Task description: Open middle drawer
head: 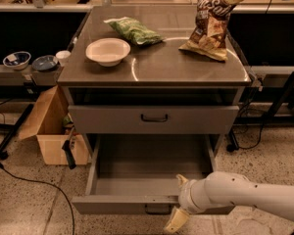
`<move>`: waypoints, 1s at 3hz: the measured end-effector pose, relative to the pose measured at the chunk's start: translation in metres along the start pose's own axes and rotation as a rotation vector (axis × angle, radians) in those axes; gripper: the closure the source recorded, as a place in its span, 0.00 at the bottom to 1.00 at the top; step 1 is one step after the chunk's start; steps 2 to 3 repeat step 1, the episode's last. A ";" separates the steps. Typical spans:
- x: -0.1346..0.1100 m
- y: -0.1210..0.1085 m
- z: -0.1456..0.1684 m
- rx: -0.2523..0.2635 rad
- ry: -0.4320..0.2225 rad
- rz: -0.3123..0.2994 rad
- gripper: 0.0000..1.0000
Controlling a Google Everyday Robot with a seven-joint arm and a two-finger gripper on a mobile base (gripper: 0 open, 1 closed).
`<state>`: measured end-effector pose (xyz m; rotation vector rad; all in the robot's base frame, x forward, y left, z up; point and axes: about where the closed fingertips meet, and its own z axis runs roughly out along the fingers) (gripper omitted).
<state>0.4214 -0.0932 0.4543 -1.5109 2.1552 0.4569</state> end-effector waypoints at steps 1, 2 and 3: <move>0.000 0.000 0.000 0.000 0.000 0.000 0.00; 0.000 0.000 0.000 0.000 0.000 0.000 0.00; 0.000 0.000 0.000 0.000 0.000 0.000 0.00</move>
Offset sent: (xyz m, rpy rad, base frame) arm 0.0000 0.0000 0.0000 0.0000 0.0000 0.0000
